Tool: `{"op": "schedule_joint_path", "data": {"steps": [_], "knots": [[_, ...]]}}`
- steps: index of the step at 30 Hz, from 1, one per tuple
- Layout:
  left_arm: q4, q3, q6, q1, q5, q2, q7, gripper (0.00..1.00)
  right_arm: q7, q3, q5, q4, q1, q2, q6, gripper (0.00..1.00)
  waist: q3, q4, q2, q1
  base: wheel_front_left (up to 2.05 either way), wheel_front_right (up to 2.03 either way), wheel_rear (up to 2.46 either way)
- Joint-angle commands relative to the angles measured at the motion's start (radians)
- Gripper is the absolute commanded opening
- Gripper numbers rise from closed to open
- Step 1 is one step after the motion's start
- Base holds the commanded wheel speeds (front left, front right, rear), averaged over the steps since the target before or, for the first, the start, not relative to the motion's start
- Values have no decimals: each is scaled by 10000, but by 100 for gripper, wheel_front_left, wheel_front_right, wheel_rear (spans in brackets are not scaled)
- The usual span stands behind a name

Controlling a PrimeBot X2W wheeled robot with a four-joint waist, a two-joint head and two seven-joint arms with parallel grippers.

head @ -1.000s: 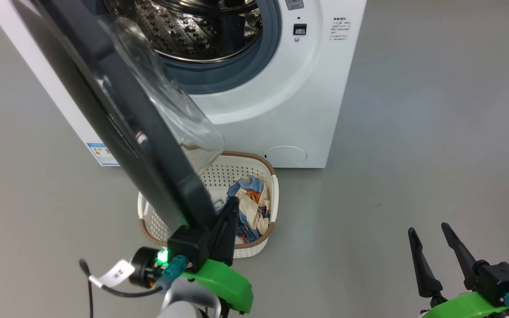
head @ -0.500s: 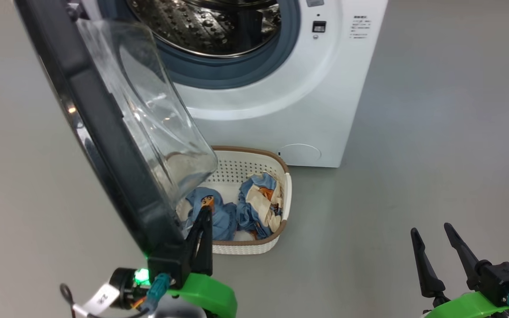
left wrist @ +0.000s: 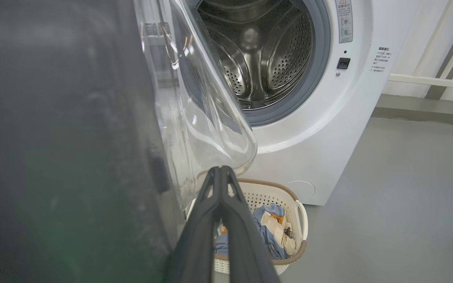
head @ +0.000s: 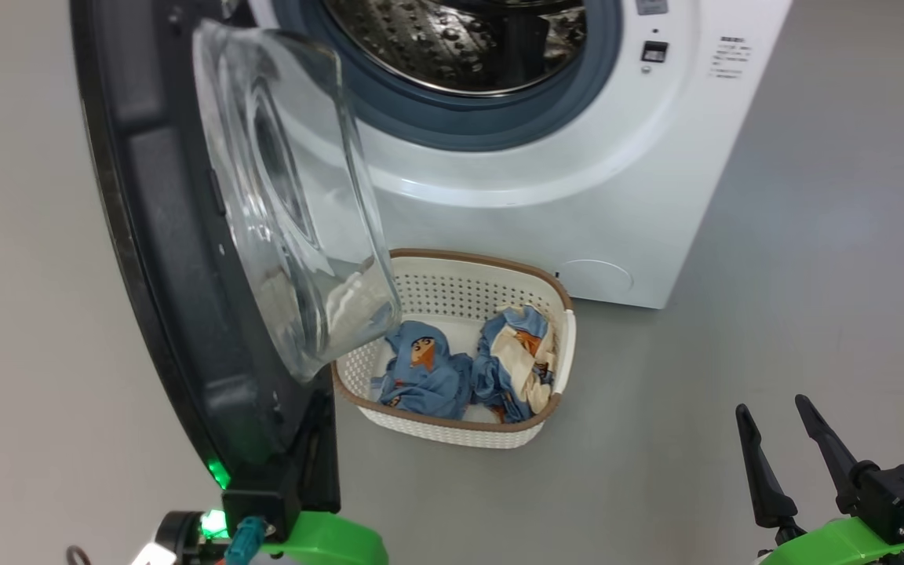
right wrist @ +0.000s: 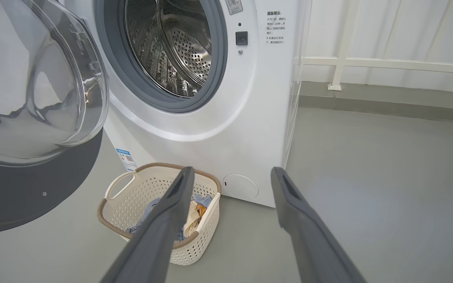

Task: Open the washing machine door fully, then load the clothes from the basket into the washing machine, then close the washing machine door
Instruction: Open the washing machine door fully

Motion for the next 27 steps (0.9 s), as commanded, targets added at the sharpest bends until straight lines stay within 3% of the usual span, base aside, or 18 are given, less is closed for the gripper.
{"op": "schedule_joint_path", "data": {"steps": [1,13,27], "knots": [[-251,498,158,-55,-45,310,-106,0,-120,219,121,-259,-234,-134,16,100,-34,246,0,0,0,0,0],[-377,1216,380,-8,-153,809,-441,0,-120,280,161,-354,-230,-118,16,100,1,658,0,0,0,0,0],[-40,2774,644,48,-574,1426,-871,0,-120,342,207,-549,-385,-294,16,100,435,546,0,0,0,0,0]]}}
